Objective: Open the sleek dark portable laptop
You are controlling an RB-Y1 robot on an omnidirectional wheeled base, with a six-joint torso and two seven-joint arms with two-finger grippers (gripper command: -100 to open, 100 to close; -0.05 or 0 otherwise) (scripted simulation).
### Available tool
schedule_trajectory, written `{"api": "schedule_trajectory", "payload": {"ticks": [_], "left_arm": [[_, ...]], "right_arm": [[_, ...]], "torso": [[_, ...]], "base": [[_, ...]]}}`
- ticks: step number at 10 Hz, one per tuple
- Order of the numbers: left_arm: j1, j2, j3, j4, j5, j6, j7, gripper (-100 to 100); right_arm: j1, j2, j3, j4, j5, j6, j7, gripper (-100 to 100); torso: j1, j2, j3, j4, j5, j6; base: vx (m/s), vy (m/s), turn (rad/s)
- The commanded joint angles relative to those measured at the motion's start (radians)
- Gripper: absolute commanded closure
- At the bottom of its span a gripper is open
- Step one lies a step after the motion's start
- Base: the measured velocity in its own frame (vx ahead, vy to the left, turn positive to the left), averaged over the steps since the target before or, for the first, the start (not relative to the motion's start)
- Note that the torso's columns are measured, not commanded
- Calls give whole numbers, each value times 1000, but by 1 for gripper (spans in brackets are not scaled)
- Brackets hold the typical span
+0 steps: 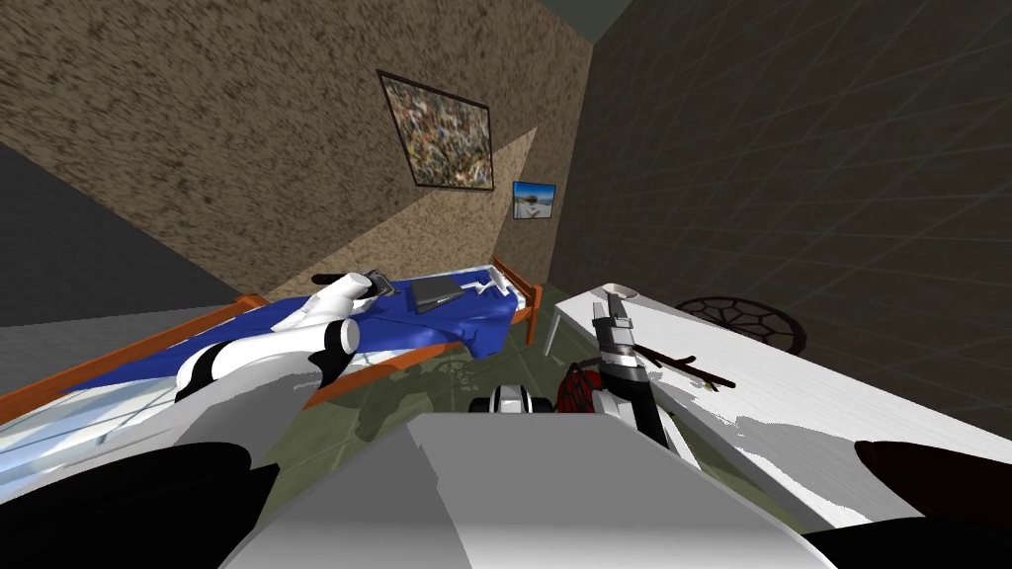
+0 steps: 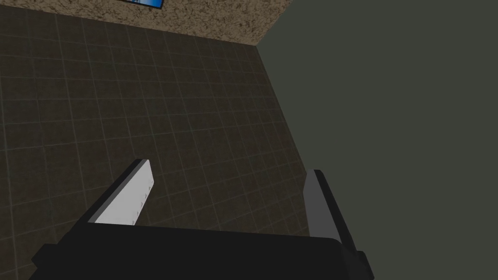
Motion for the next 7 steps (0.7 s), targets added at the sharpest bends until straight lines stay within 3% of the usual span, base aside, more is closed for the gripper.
{"api": "schedule_trajectory", "payload": {"ticks": [1,2,7], "left_arm": [[13,0,3,-22,13,9,-19,-100],[14,0,3,-25,14,11,-22,0],[14,-1,3,-24,14,11,-22,0]], "right_arm": [[0,0,0,0,0,0,0,0],[0,0,0,0,0,0,0,0],[0,0,0,0,0,0,0,0]], "torso": [[3,0,0,0,1,1],[5,2,1,0,2,0],[2,1,1,0,1,0]], "base": [[13,-14,-9],[4,-6,0],[0,0,0]]}}
